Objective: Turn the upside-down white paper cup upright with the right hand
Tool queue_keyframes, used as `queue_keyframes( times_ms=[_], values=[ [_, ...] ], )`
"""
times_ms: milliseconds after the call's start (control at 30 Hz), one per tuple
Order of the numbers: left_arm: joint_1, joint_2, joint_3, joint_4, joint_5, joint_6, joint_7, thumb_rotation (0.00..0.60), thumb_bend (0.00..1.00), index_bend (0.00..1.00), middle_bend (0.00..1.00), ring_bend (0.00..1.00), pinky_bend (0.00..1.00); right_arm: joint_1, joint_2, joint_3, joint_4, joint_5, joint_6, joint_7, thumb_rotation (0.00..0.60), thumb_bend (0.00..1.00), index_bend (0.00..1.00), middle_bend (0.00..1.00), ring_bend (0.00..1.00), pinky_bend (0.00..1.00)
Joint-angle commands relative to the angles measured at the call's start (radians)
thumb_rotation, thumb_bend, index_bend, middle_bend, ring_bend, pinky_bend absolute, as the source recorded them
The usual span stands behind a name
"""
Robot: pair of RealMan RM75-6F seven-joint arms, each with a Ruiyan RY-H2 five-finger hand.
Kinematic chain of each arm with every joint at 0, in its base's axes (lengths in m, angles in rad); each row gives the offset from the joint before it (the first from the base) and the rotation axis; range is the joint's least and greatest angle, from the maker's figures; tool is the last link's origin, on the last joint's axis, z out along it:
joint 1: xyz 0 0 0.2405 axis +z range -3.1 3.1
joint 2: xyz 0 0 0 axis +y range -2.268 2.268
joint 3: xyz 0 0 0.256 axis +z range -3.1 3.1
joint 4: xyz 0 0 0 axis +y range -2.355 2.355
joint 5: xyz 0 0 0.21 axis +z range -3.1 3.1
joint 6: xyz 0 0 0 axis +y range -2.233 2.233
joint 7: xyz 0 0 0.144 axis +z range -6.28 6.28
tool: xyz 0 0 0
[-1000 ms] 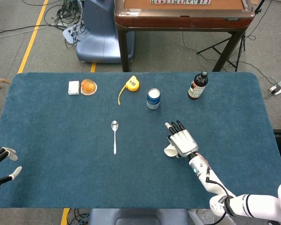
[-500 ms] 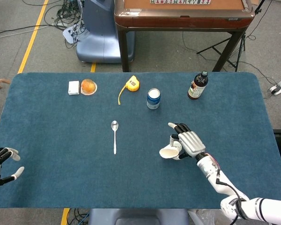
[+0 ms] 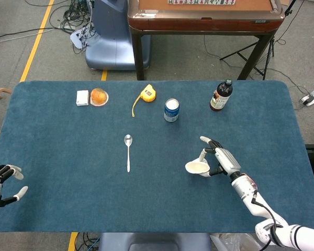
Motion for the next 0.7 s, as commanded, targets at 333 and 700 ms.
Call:
queue_keyframes(
  times_ms=[333,700],
  values=[
    [0.000,0.000,0.000,0.001,-0.001,0.001,0.000,0.600,0.17,0.54,0.41,0.30,0.60,-0.013,-0.047,-0.009,0.100,-0.053,-0.014,0.121,0.600,0.00,0.55,0.07,0.00,0.00],
    [0.000,0.000,0.000,-0.001,0.000,0.002,0.002,0.600,0.17,0.54,0.41,0.30,0.60,-0.017,-0.044,-0.015,0.120,-0.077,-0.013,0.133,0.600,0.00,0.51,0.05,0.00,0.00]
  ],
)
